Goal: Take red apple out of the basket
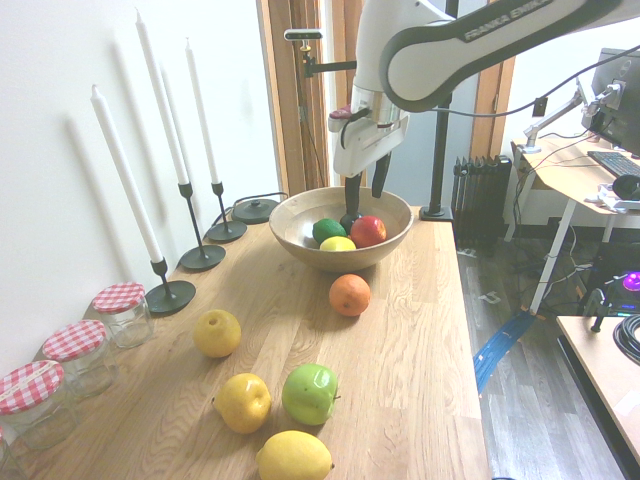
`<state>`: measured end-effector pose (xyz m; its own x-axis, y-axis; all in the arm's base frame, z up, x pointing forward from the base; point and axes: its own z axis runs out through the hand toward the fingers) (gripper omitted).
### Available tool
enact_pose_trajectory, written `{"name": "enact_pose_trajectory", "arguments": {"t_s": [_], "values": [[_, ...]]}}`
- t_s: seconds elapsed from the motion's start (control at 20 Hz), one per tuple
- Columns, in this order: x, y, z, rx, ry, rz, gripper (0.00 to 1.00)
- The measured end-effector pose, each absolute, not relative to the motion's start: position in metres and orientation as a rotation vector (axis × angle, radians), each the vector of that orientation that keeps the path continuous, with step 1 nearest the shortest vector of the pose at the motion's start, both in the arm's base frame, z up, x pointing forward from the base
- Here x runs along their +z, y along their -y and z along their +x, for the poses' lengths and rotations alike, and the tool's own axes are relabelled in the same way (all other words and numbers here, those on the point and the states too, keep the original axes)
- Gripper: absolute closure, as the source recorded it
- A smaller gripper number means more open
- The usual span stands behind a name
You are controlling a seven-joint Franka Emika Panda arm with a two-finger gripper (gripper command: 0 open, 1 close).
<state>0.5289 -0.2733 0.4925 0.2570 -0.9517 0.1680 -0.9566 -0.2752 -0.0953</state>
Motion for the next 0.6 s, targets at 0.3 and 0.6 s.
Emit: {"name": "enact_pose_trajectory", "arguments": {"t_s": [0.3,0.6], "values": [[0.444,0.311,0.551,0.184,1.912,2.411,0.0],[0.396,0.33,0.555,0.082,1.937,2.367,0.0]]}}
